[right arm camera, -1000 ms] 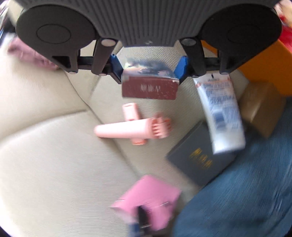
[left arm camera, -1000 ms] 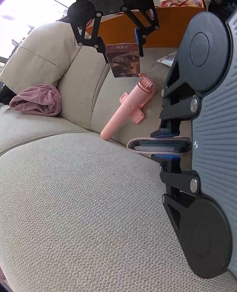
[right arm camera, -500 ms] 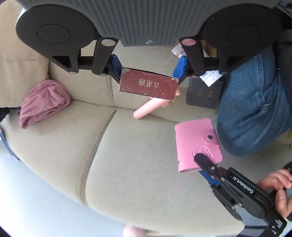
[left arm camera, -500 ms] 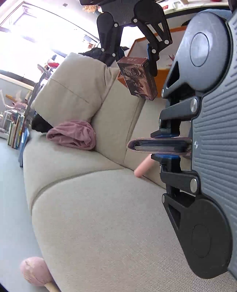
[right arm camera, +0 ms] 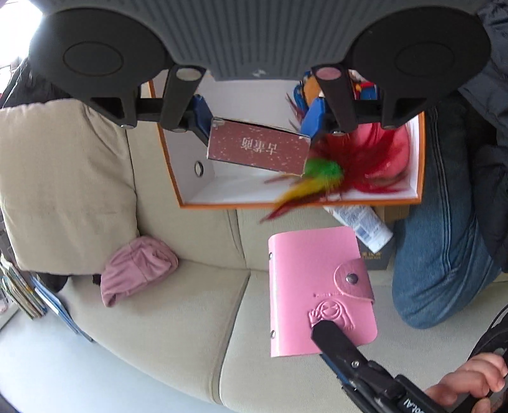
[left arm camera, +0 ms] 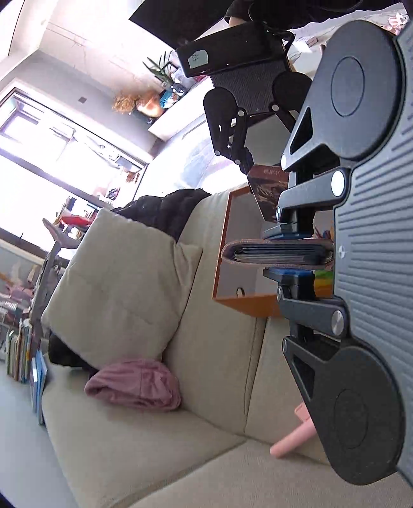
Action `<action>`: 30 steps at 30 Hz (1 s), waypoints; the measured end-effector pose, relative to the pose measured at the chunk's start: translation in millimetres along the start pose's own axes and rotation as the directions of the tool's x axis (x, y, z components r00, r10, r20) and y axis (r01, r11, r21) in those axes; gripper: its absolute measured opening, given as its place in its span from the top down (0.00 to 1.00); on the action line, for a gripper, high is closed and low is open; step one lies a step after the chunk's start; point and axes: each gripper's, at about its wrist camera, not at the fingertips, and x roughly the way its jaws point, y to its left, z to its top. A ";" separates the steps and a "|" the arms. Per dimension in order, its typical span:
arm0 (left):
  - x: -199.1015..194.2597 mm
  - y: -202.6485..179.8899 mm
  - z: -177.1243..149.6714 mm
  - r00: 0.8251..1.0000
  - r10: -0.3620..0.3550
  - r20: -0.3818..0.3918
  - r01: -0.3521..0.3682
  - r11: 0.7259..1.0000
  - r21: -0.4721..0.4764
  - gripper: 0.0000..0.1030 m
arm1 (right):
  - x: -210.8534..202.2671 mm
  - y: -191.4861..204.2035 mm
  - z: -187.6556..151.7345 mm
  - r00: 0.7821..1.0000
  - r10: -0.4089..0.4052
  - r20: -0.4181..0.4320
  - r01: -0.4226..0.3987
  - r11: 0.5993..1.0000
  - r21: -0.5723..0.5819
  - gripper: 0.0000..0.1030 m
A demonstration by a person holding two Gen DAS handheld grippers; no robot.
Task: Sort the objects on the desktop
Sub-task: 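Carry the red box over the orange box with right while left carries the wallet, then lower the wallet into the box and open left gripper while right releases the red box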
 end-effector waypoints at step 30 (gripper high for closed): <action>185.7 -66.6 -53.3 0.969 0.015 -0.245 0.002 0.998 0.069 0.82 | 95.7 -29.6 -69.4 0.932 0.221 -0.286 -0.267 0.955 -0.129 0.42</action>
